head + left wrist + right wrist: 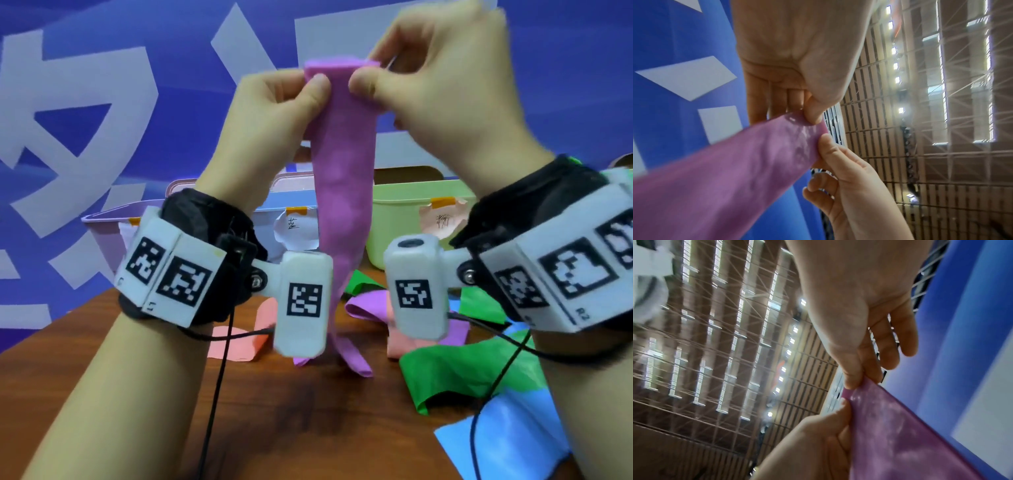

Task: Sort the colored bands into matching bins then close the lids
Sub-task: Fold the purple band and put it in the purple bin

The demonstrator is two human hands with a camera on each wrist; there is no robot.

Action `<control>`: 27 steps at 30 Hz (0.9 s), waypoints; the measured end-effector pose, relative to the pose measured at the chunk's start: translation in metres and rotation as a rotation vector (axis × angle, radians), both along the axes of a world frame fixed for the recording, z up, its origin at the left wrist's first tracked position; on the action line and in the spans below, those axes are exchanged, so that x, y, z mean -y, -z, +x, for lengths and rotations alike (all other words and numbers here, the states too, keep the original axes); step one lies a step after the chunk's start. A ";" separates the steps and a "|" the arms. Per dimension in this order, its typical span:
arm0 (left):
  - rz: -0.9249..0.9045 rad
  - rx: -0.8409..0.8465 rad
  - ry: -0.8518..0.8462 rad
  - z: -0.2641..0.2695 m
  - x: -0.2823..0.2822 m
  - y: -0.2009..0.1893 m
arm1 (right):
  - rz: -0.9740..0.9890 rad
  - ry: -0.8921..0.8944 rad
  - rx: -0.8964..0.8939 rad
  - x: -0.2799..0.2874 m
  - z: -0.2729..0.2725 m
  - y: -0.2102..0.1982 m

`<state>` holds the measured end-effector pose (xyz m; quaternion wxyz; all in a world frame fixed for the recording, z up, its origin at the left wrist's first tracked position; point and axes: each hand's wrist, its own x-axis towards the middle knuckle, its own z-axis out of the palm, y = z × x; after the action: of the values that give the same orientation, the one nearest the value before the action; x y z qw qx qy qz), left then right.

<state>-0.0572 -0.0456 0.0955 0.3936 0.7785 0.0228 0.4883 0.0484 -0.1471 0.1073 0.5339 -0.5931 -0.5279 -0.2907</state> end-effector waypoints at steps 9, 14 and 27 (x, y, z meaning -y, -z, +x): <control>-0.022 -0.007 0.064 -0.012 0.002 -0.007 | -0.350 -0.198 -0.105 0.036 0.007 -0.005; -0.129 -0.022 -0.016 -0.017 -0.014 -0.006 | -1.094 0.076 -0.083 0.017 0.063 0.059; -0.094 -0.024 -0.068 -0.025 -0.022 -0.008 | -1.526 0.368 0.462 -0.069 0.028 0.122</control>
<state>-0.0824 -0.0239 0.1039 0.4126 0.7637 0.0767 0.4906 0.0762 -0.0778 -0.0144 -0.1952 -0.7955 -0.5716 -0.0493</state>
